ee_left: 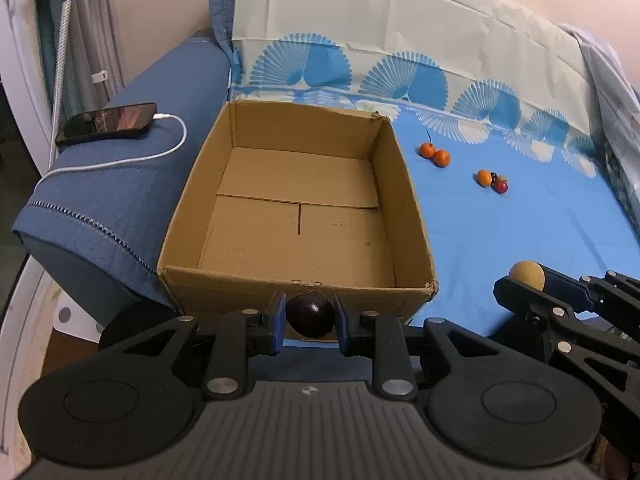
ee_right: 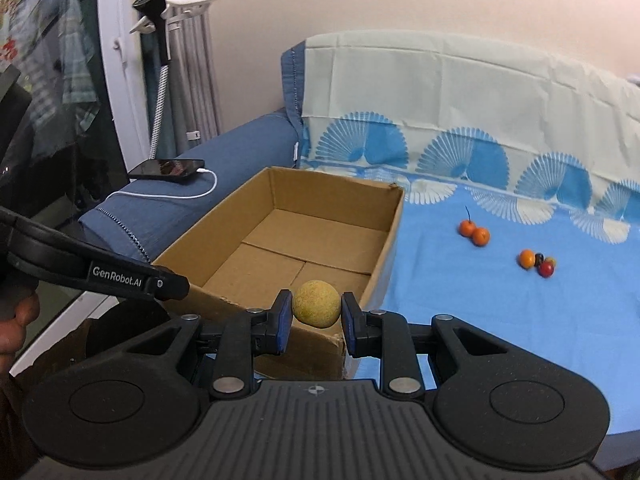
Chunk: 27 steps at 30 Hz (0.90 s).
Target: Organize fruits
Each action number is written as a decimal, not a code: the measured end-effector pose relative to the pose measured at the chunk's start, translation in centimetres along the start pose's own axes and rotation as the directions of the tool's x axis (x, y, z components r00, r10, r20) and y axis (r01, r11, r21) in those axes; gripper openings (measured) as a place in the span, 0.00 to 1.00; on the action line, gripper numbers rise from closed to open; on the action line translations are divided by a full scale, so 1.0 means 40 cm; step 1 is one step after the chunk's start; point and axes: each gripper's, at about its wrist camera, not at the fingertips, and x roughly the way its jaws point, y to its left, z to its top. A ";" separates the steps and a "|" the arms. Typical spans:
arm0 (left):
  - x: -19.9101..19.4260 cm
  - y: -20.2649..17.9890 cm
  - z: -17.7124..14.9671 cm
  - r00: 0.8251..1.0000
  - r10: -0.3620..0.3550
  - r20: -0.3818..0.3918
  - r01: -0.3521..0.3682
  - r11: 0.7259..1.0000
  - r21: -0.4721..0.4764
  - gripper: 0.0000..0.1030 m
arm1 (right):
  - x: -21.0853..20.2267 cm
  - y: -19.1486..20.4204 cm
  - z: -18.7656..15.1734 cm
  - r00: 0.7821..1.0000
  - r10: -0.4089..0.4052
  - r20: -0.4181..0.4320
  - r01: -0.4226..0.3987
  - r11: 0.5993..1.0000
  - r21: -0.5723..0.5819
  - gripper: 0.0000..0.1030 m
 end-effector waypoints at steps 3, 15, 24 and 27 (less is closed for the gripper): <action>-0.008 0.011 -0.007 1.000 -0.004 0.005 0.004 1.000 -0.012 0.27 | 0.003 0.007 0.002 1.000 -0.005 -0.009 0.005 1.000 -0.003 0.26; -0.022 0.024 -0.010 0.999 -0.012 0.033 0.012 1.000 -0.020 0.27 | 0.002 0.036 0.009 1.000 -0.008 -0.006 0.008 0.999 -0.039 0.26; -0.006 0.029 -0.005 1.000 -0.009 0.018 0.010 1.000 -0.026 0.27 | 0.017 0.037 0.009 1.000 0.000 -0.025 -0.001 0.999 -0.036 0.26; 0.003 0.030 -0.002 1.000 -0.008 0.009 0.008 1.000 -0.029 0.27 | 0.028 0.035 0.008 0.999 0.004 -0.037 -0.005 0.999 -0.033 0.26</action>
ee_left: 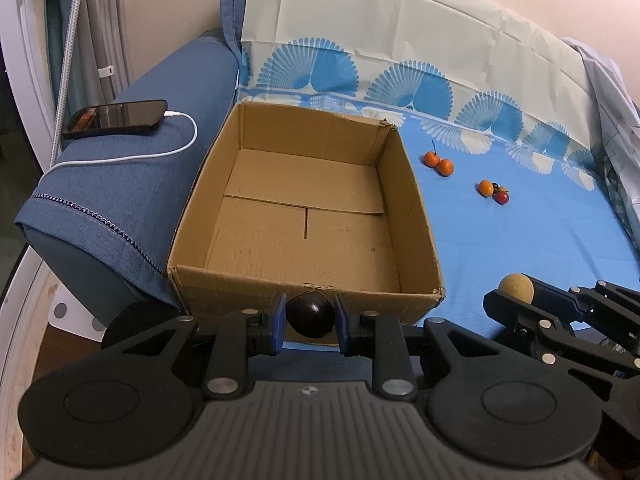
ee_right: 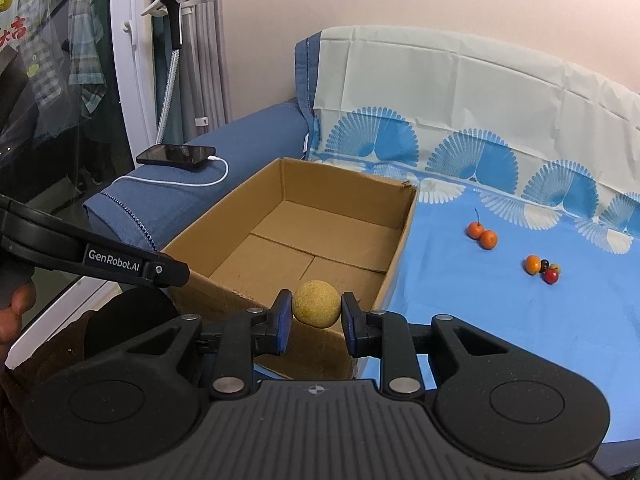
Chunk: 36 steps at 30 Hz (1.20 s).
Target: Organize fruits
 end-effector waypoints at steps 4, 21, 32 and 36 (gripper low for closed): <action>0.015 0.007 0.006 1.000 0.005 -0.007 -0.005 1.000 -0.011 0.27 | 0.015 -0.004 0.000 1.000 0.001 -0.015 -0.001 1.000 0.006 0.26; 0.082 0.064 0.090 1.000 0.029 -0.008 -0.030 0.998 -0.048 0.27 | 0.105 -0.013 0.028 0.999 -0.001 -0.054 0.001 1.000 -0.004 0.26; 0.168 0.085 0.169 1.000 0.028 -0.009 -0.029 0.998 -0.054 0.27 | 0.213 -0.006 0.079 0.997 0.018 -0.072 -0.019 1.000 -0.015 0.26; 0.211 0.093 0.186 0.999 0.023 -0.028 -0.025 0.998 -0.054 0.27 | 0.258 -0.004 0.089 0.996 0.021 -0.088 -0.023 1.000 -0.017 0.26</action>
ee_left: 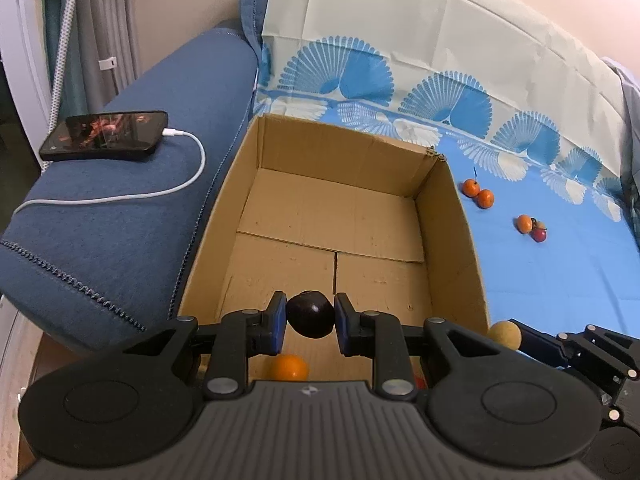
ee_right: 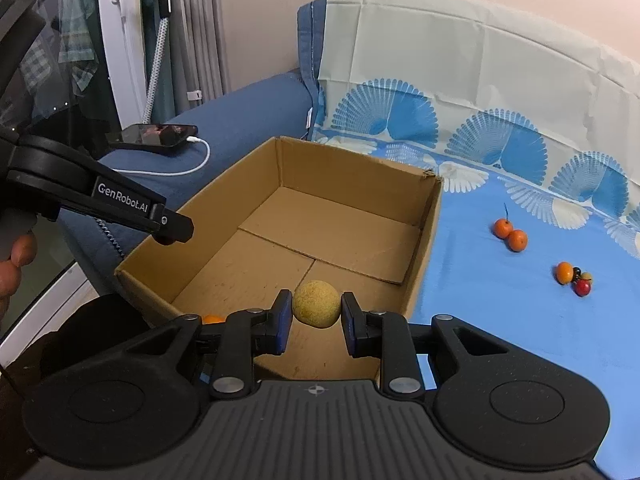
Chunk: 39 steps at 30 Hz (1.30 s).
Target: Organize fruits
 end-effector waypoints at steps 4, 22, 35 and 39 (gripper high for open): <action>0.045 0.005 0.008 1.000 -0.003 -0.030 0.003 1.000 0.007 0.27 | 0.043 0.002 0.003 1.000 0.000 -0.021 -0.001 1.000 -0.012 0.26; 0.255 -0.003 -0.021 0.981 0.024 -0.194 -0.012 0.998 0.062 0.27 | 0.215 0.012 -0.030 0.983 0.024 -0.183 -0.030 0.999 -0.031 0.26; 0.225 0.018 -0.018 0.982 0.055 -0.181 -0.051 0.998 0.031 1.00 | 0.181 0.004 -0.022 0.983 0.026 -0.184 -0.025 1.000 0.006 0.78; 0.145 0.025 -0.037 0.987 0.067 -0.143 -0.066 0.998 0.016 1.00 | 0.106 0.007 -0.018 0.989 0.009 -0.149 -0.006 1.000 0.017 0.92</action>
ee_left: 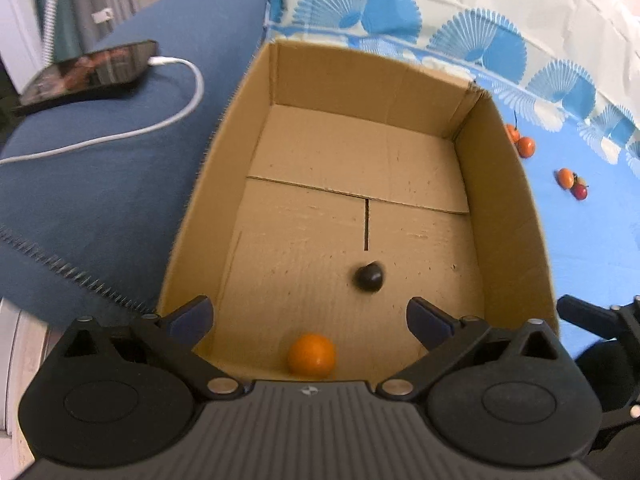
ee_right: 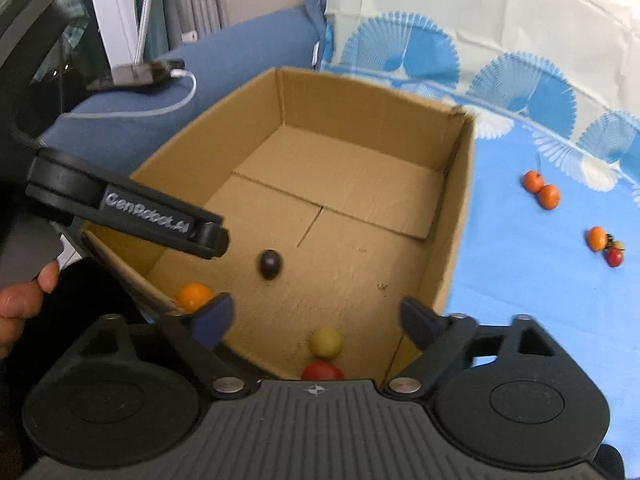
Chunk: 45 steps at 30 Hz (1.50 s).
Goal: Organize fruits
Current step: 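Open both tools to drop the plum and tan fruit into the box, then lift both open tools out of the box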
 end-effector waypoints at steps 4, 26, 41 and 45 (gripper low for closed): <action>-0.079 0.004 -0.076 0.995 0.088 0.048 -0.086 0.995 -0.042 1.00 | -0.076 -0.007 -0.031 1.000 -0.015 0.017 0.014 0.999 0.041 0.96; -0.296 -0.106 -0.229 0.969 0.090 0.229 -0.105 0.993 0.054 1.00 | -0.345 -0.005 -0.129 0.960 -0.078 0.268 0.065 0.996 0.056 0.99; -0.329 -0.103 -0.242 0.962 0.088 0.260 -0.108 0.992 0.063 1.00 | -0.383 0.011 -0.143 0.948 -0.083 0.306 0.073 0.996 0.043 0.99; -0.325 -0.097 -0.241 0.963 0.085 0.256 -0.104 0.993 0.061 1.00 | -0.384 0.012 -0.144 0.949 -0.080 0.305 0.072 0.997 0.038 0.99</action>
